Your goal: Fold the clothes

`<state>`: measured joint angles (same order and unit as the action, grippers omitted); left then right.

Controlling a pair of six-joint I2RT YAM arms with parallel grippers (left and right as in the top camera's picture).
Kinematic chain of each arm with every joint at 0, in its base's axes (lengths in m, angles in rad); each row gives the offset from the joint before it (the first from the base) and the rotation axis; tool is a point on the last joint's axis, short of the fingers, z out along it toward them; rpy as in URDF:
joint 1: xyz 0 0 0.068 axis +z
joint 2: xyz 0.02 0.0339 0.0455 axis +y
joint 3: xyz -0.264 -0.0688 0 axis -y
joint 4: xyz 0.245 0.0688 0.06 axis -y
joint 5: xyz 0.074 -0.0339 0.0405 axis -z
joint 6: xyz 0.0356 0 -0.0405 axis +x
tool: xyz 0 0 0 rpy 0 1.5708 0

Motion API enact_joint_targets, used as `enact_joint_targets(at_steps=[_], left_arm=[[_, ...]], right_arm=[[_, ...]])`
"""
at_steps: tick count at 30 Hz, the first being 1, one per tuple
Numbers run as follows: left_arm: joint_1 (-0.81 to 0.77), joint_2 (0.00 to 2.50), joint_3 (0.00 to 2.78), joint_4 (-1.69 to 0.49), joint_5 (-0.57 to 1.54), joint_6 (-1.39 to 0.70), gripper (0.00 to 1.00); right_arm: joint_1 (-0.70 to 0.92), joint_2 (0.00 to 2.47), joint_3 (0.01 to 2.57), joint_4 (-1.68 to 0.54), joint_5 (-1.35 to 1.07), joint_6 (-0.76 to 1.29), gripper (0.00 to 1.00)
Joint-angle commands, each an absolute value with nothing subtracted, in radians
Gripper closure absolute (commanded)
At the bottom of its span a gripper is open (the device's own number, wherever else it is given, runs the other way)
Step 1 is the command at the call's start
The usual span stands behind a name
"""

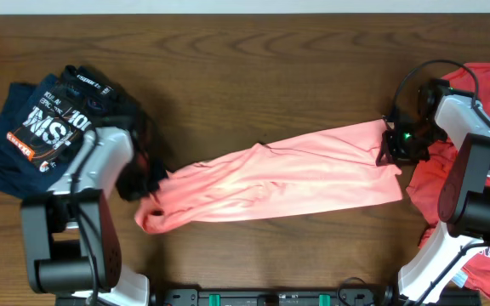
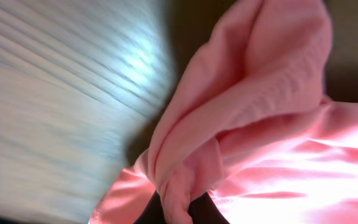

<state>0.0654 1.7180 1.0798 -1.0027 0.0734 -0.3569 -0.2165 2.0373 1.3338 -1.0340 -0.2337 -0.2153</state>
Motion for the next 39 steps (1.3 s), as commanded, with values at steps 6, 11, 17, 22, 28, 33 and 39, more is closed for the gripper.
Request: enact_joint_targets(at_steps=[6,11,17,22,28,33,39], left_arm=[[0.141,1.711,1.277,-1.111,0.014,-0.284,0.94],[0.120,1.711,1.277,-1.121,0.035,-0.284,0.94],[0.082,1.711,1.275,-1.124,-0.008,-0.282,0.94],[0.085,1.711,1.255,-1.124,-0.144,-0.315,0.94],[0.089,1.711,1.172,-1.105,-0.151,-0.364,0.93],[0.089,1.711,1.082,-1.033,-0.150,-0.364,0.85],[0.089,1.711,0.986,-0.924,-0.151,-0.364,0.53]], right_arm=[[-0.206,2.048,1.328,-1.021,-0.189,-0.178,0.01],[-0.215,2.048,1.330,-1.022,-0.130,-0.127,0.01],[-0.222,2.048,1.330,-1.025,-0.131,-0.127,0.01],[-0.221,2.048,1.330,-1.025,-0.131,-0.128,0.01],[-0.221,2.048,1.330,-1.029,-0.131,-0.128,0.01],[-0.221,2.048,1.330,-1.029,-0.131,-0.128,0.01],[-0.221,2.048,1.330,-1.029,-0.131,-0.128,0.01]])
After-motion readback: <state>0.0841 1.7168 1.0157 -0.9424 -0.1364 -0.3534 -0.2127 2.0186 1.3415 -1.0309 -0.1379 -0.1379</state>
